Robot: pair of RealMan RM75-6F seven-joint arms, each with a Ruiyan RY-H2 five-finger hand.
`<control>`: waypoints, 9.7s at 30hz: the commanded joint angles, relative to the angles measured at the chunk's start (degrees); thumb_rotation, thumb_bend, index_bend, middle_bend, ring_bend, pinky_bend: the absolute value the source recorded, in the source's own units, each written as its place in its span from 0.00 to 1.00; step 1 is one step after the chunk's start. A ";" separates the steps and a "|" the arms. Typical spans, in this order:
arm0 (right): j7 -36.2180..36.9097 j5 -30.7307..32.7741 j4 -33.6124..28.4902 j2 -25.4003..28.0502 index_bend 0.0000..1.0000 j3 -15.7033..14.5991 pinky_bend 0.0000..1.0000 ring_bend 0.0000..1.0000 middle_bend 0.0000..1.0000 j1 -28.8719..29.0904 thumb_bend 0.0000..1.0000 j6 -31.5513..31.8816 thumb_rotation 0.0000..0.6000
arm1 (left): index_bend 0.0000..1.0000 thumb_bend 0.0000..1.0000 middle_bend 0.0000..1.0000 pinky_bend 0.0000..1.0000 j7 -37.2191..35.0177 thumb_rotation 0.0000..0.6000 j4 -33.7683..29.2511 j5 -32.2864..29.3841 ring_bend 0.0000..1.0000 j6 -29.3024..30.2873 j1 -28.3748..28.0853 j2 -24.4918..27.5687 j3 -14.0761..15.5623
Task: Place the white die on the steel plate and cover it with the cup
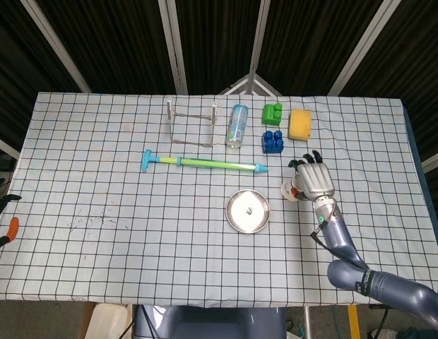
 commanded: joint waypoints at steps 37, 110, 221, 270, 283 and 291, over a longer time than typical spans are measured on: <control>-2.69 3.48 -2.97 3.55 0.31 -2.83 0.00 0.15 0.37 -0.96 0.31 -0.04 1.00 | 0.28 0.67 0.00 0.09 0.32 1.00 -0.24 0.06 0.00 -0.11 -0.09 -0.01 0.15; -11.34 -3.83 -12.82 -2.10 0.56 -5.54 0.00 0.23 0.48 5.35 0.37 4.86 1.00 | 0.28 0.67 0.00 0.09 -2.37 1.00 0.86 0.87 0.00 0.66 0.12 0.27 0.07; 3.84 -18.87 0.41 -9.19 0.57 -4.52 0.00 0.23 0.50 4.52 0.40 -1.07 1.00 | 0.28 0.67 0.00 0.09 -0.52 1.00 1.16 1.23 0.00 0.31 -0.43 -0.65 0.33; 10.33 -25.12 4.42 -13.39 0.57 -3.93 0.00 0.23 0.50 6.15 0.40 -3.37 1.00 | 0.28 0.67 0.00 0.09 -0.99 1.00 1.28 2.10 0.00 -0.07 -0.80 -0.76 0.74; 11.18 -25.94 5.08 -11.60 0.57 -4.83 0.00 0.23 0.50 4.79 0.40 -2.28 1.00 | 0.28 0.67 0.00 0.09 -0.99 1.00 1.38 2.01 0.00 -0.12 -0.86 -0.74 0.73; 10.07 -26.43 0.53 -6.68 0.57 -4.48 0.00 0.23 0.50 2.26 0.40 1.99 1.00 | 0.28 0.67 0.00 0.09 -0.75 1.00 1.14 2.10 0.00 0.16 -0.72 -0.69 0.81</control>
